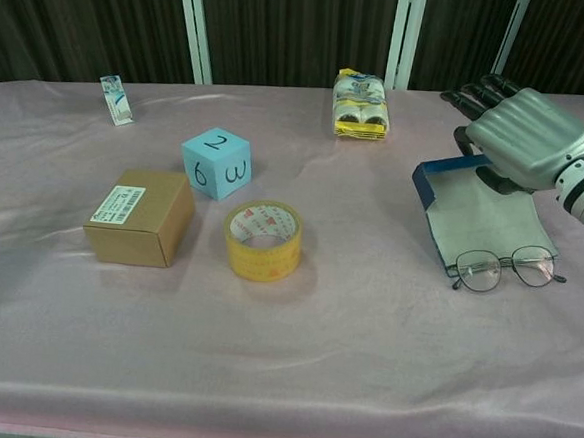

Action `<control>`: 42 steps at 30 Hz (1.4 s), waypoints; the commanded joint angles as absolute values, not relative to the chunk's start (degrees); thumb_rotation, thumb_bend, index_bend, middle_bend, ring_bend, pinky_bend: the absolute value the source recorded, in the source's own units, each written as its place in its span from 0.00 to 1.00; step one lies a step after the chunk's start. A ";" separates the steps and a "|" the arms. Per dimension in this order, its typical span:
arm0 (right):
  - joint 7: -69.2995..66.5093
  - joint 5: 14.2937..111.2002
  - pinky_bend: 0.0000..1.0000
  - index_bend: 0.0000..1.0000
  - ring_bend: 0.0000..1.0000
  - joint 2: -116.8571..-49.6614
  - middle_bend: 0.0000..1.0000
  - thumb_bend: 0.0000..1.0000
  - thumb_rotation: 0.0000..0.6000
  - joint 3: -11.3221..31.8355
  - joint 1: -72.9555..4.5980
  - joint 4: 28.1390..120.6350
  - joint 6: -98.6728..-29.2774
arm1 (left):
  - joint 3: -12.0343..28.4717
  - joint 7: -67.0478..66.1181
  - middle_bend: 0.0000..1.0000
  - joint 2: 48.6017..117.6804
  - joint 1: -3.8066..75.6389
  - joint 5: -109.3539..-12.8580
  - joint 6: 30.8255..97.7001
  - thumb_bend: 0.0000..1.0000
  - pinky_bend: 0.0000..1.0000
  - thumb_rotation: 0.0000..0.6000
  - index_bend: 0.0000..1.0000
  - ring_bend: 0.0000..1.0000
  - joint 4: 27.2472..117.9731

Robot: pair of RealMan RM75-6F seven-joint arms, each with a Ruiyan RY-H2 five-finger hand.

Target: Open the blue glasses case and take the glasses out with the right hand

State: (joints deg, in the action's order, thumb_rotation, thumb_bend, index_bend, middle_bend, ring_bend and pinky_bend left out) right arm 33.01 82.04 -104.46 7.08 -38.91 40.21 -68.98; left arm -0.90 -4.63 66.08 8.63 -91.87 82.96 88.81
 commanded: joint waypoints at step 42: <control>17.76 75.14 0.00 0.47 0.00 -70.86 0.10 0.39 1.00 4.19 -30.67 85.67 -54.11 | -1.54 -7.34 0.00 67.15 9.45 -92.44 81.46 0.42 0.05 1.00 0.00 0.00 89.38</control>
